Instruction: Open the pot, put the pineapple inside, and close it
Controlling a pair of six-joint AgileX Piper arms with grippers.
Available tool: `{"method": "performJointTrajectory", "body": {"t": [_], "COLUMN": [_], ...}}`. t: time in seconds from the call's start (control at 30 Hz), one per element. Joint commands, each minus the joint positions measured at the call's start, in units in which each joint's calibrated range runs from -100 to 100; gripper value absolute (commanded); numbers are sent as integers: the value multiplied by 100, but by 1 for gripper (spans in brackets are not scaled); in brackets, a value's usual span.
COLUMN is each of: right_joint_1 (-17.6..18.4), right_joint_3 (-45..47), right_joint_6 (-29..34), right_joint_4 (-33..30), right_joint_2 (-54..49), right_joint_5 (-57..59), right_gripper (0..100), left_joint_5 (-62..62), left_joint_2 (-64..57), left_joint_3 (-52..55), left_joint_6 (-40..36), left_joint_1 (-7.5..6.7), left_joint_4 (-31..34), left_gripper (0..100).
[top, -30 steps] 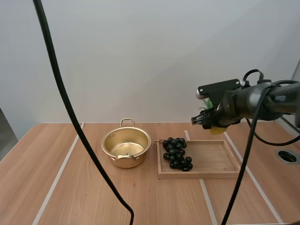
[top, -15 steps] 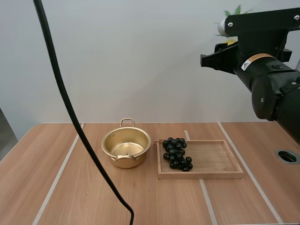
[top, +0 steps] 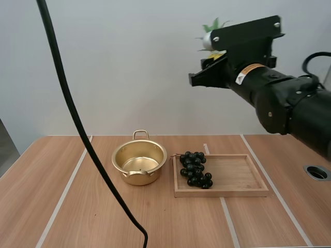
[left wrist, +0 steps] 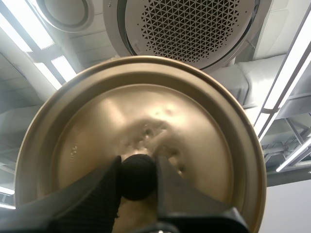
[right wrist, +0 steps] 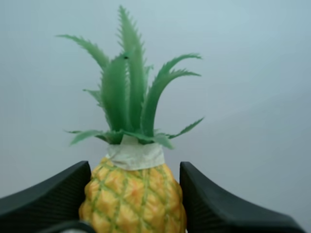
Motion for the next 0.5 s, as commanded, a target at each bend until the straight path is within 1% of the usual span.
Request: {"method": "performJointTrajectory", "body": {"t": [0.0, 0.1, 0.2, 0.37, 0.47], "right_joint_1": [388, 792, 1068, 1335, 1405], "right_joint_3": [-36, -36, -36, -36, -36], "right_joint_6": [19, 19, 19, 19, 19], "right_joint_4": [-506, -778, -801, -801, -815], "right_joint_2": [341, 742, 1190, 1996, 2542], "right_joint_5": [-55, 77, 139, 109, 164], "right_gripper": [0, 0, 0, 0, 0], "left_joint_5": [-72, 11, -8, -8, 109], "left_joint_2": [-43, -80, -120, -147, -157], "left_joint_3": [-13, -13, -13, -13, -13], "left_joint_6": [13, 13, 13, 13, 13], "left_joint_1": [-14, -14, -14, 94, 95], "left_joint_4": [6, 6, 6, 6, 6], "left_gripper": [0, 0, 0, 0, 0]}}
